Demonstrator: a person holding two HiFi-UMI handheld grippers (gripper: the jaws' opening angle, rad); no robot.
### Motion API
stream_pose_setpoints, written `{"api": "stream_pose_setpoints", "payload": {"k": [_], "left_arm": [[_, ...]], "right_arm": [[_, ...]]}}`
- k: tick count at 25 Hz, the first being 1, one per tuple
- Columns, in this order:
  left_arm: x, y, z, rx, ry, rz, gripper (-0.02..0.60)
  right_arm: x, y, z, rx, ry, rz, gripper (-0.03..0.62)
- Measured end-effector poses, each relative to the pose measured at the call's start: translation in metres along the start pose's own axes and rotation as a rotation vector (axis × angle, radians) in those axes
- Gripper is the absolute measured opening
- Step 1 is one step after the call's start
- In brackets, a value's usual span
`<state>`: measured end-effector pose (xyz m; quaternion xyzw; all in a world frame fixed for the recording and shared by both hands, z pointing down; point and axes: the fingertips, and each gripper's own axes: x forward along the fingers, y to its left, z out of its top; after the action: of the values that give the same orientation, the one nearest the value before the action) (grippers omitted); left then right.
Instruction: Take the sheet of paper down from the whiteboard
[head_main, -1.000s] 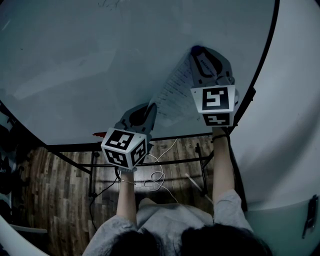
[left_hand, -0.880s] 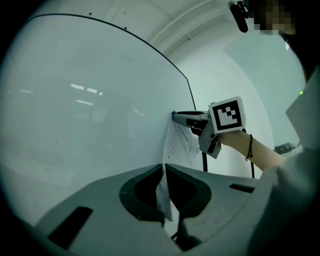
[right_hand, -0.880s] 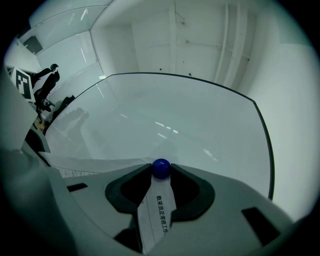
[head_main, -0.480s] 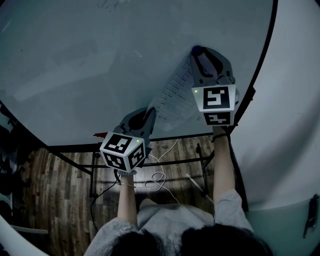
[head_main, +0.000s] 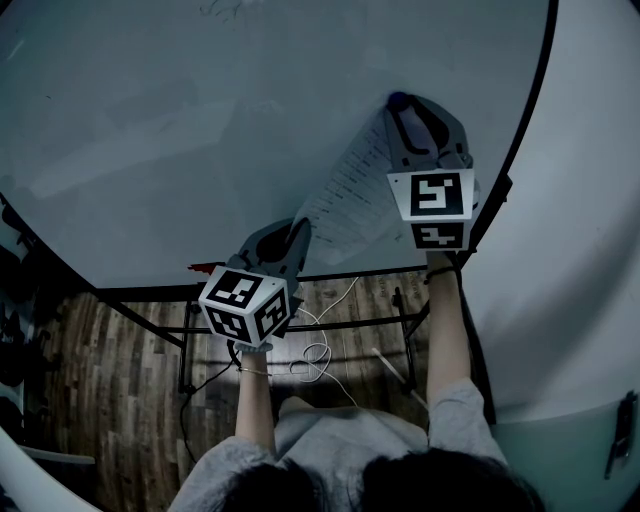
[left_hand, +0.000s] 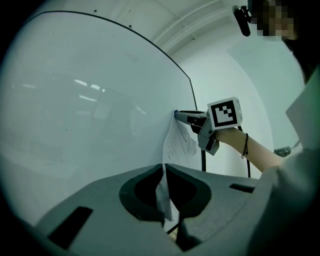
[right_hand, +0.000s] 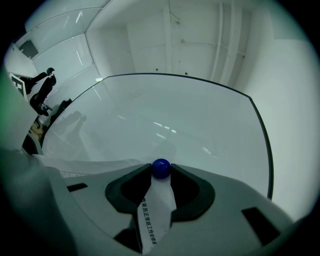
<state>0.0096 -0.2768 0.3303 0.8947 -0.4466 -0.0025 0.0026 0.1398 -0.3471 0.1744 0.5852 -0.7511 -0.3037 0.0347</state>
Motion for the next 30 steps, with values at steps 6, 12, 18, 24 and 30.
{"api": "stream_pose_setpoints", "payload": {"k": [6, 12, 18, 24, 30], "left_arm": [[-0.012, -0.011, 0.016, -0.009, -0.01, 0.0, 0.006], [-0.011, -0.007, 0.007, -0.016, 0.039, 0.043, 0.006], [-0.006, -0.007, 0.001, -0.026, 0.042, 0.056, 0.006], [-0.005, -0.008, -0.003, -0.024, 0.04, 0.051, 0.006], [-0.007, -0.012, -0.001, -0.021, 0.038, 0.051, 0.006]], "right_arm": [[-0.008, -0.011, 0.02, 0.011, -0.005, 0.002, 0.12], [-0.002, -0.022, 0.02, 0.019, -0.001, 0.009, 0.12], [0.002, -0.03, 0.011, 0.046, -0.006, 0.006, 0.12], [0.001, -0.023, 0.005, 0.087, -0.02, 0.051, 0.13], [-0.005, -0.025, 0.008, 0.12, -0.038, 0.063, 0.158]]}}
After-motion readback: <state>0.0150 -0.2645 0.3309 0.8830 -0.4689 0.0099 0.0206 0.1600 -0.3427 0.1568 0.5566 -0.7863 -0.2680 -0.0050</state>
